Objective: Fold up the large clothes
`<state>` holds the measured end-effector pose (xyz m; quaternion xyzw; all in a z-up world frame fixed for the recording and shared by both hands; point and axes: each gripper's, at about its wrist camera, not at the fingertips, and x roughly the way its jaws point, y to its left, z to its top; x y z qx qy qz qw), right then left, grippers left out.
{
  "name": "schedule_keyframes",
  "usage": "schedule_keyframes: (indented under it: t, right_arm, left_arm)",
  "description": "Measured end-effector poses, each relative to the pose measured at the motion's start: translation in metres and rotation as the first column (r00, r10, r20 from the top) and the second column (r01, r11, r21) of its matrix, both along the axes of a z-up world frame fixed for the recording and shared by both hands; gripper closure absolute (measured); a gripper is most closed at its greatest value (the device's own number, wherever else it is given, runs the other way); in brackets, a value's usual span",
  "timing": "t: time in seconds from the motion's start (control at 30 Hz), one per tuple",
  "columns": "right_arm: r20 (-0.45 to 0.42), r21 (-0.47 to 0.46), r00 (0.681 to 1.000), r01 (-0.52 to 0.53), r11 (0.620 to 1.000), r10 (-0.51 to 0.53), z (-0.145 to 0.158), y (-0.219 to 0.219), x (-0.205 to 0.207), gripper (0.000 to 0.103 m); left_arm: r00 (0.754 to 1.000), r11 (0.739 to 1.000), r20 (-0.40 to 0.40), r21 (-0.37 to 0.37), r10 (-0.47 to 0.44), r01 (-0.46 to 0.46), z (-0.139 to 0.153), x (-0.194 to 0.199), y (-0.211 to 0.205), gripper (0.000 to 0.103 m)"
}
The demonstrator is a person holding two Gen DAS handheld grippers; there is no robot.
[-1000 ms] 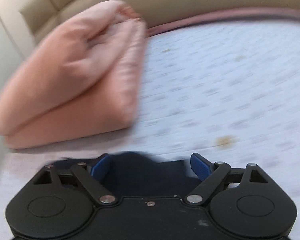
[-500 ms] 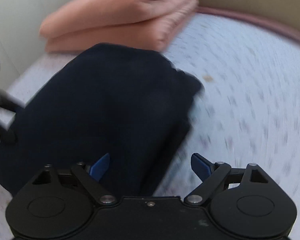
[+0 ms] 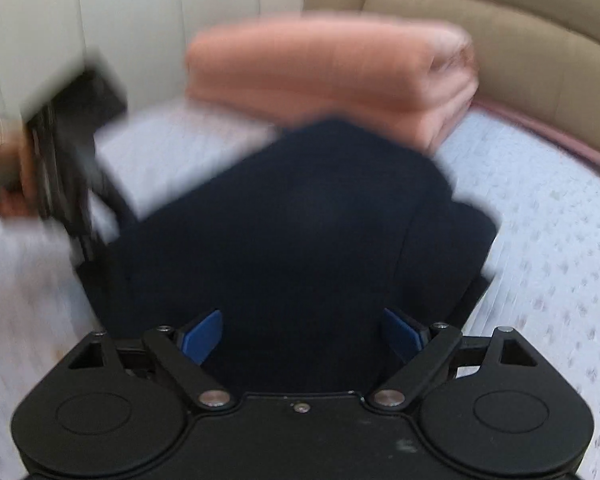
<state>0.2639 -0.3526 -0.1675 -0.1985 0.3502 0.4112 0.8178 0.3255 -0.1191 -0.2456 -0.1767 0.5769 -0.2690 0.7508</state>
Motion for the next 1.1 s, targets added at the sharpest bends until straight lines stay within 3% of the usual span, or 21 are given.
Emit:
schedule_keyframes:
  t: [0.07, 0.13, 0.17, 0.23, 0.33, 0.37, 0.43, 0.5, 0.53, 0.57, 0.63, 0.7, 0.83, 0.93, 1.0, 1.1]
  right_arm:
    - [-0.022, 0.000, 0.999, 0.037, 0.999, -0.037, -0.018, -0.020, -0.001, 0.000]
    - [-0.217, 0.088, 0.967, 0.155, 0.984, -0.133, -0.026, -0.050, 0.012, 0.000]
    - [-0.212, 0.106, 0.969, 0.154, 0.982, -0.129, -0.026, -0.060, 0.011, 0.000]
    - [-0.146, 0.037, 0.984, 0.110, 0.993, -0.104, -0.020, -0.061, 0.001, 0.000]
    - [-0.264, -0.007, 0.954, 0.145, 0.989, -0.142, -0.005, -0.066, 0.011, 0.000]
    - [-0.311, 0.012, 0.939, 0.160, 0.987, -0.149, 0.004, -0.070, 0.015, 0.001]
    - [-0.348, 0.175, 0.925, 0.223, 0.959, -0.152, 0.026, -0.087, 0.024, 0.001]
    - [-0.422, 0.340, 0.891, 0.325, 0.882, -0.166, 0.041, -0.107, 0.040, 0.001]
    - [-0.460, 0.366, 0.871, 0.364, 0.856, -0.173, 0.041, -0.110, 0.050, 0.001]
    - [-0.493, 0.364, 0.849, 0.400, 0.841, -0.190, 0.038, -0.110, 0.061, 0.001]
    - [-0.517, 0.322, 0.830, 0.414, 0.852, -0.208, 0.024, -0.100, 0.084, 0.001]
    - [-0.547, 0.280, 0.806, 0.432, 0.857, -0.227, 0.006, -0.092, 0.096, 0.001]
    - [-0.665, 0.303, 0.719, 0.506, 0.808, -0.202, -0.019, -0.083, 0.108, 0.001]
    - [-0.652, 0.307, 0.735, 0.479, 0.822, -0.185, -0.021, -0.076, 0.106, 0.001]
    - [-0.637, 0.316, 0.752, 0.453, 0.834, -0.167, -0.023, -0.071, 0.109, 0.000]
    - [-0.644, 0.329, 0.751, 0.443, 0.834, -0.145, -0.031, -0.063, 0.121, 0.000]
  left_arm:
    - [1.000, 1.000, 0.014, 0.012, 0.002, -0.002, 0.000, -0.007, -0.003, 0.000]
    - [0.999, 1.000, 0.032, 0.031, -0.006, 0.005, 0.004, -0.012, -0.005, 0.000]
    - [0.999, 0.999, 0.034, 0.032, 0.001, -0.002, 0.004, -0.014, -0.006, 0.000]
    - [1.000, 0.999, 0.019, 0.027, 0.024, -0.024, 0.004, -0.017, -0.006, 0.000]
    - [0.997, 0.997, -0.006, 0.033, 0.074, -0.074, 0.012, -0.023, -0.002, 0.002]
    - [0.996, 0.996, -0.009, 0.019, 0.087, -0.087, 0.017, -0.025, 0.000, 0.003]
    - [0.995, 0.995, 0.024, -0.029, 0.097, -0.097, 0.036, -0.027, 0.001, 0.004]
    - [0.988, 0.991, 0.096, -0.065, 0.120, -0.114, 0.053, -0.027, 0.012, 0.000]
    - [0.982, 0.989, 0.124, -0.071, 0.141, -0.133, 0.060, -0.023, 0.017, 0.000]
    - [0.979, 0.987, 0.137, -0.061, 0.154, -0.147, 0.064, -0.017, 0.020, 0.000]
    - [0.974, 0.985, 0.148, -0.044, 0.172, -0.167, 0.064, -0.001, 0.025, 0.000]
    - [0.972, 0.977, 0.124, -0.096, 0.201, -0.190, 0.057, 0.016, 0.029, 0.000]
    - [0.949, 0.926, -0.017, -0.212, 0.315, -0.311, 0.025, 0.046, 0.043, 0.000]
    - [0.942, 0.907, -0.080, -0.252, 0.327, -0.337, 0.009, 0.055, 0.052, 0.000]
    - [0.946, 0.917, -0.080, -0.233, 0.315, -0.325, 0.006, 0.059, 0.051, 0.000]
    - [0.954, 0.923, -0.089, -0.240, 0.288, -0.301, -0.001, 0.067, 0.044, 0.000]
